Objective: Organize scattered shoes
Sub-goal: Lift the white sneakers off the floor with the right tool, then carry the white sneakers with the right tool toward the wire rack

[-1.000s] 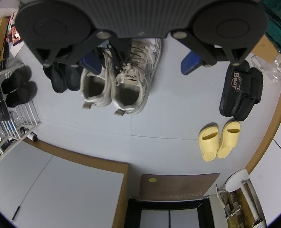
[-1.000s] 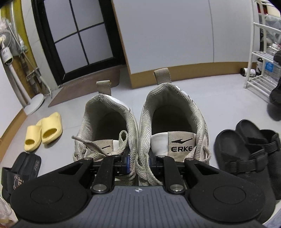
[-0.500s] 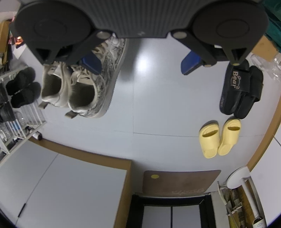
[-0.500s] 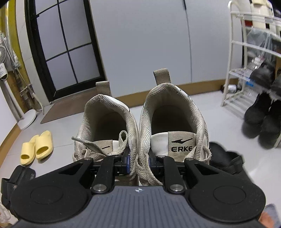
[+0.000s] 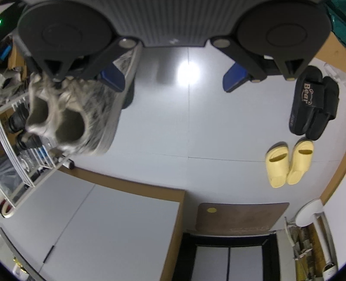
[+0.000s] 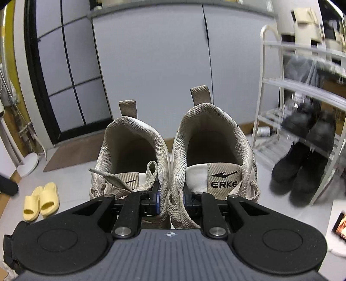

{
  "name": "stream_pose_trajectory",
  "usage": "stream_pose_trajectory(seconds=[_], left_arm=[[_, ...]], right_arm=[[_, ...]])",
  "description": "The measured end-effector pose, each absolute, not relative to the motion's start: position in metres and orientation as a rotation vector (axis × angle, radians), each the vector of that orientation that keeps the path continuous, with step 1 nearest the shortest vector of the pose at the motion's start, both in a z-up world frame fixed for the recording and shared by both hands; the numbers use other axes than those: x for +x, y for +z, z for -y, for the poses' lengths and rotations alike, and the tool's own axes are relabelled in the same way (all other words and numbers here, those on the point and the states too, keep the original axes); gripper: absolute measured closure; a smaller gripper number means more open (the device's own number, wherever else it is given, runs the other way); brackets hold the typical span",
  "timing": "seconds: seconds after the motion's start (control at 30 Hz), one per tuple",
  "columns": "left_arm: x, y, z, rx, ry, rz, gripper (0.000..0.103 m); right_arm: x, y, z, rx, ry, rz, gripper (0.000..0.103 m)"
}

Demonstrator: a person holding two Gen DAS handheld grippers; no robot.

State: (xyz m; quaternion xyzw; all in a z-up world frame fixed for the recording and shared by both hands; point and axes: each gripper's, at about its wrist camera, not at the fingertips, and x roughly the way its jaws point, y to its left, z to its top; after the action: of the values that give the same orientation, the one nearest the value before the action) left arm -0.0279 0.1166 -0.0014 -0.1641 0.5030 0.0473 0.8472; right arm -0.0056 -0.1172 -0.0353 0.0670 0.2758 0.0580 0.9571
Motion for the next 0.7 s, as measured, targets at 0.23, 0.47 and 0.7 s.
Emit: stream_pose_trajectory(seconds=[0.23,0.47,0.7], left_arm=[[-0.031,0.005,-0.11,-0.335,0.078,-1.036,0.005],[-0.035,0.015,-0.11,-0.359,0.076,-1.002,0.005],[-0.031,0.013,-0.101,-0.324,0.086,-1.007,0.005]], right_arm=[[0.017,0.021,0.146,0.157,0.16,-0.576,0.084],[0.055,0.064,0.179,0.209,0.16,-0.619,0.084],[0.076,0.081,0.195,0.089,0.183,-0.573,0.084]])
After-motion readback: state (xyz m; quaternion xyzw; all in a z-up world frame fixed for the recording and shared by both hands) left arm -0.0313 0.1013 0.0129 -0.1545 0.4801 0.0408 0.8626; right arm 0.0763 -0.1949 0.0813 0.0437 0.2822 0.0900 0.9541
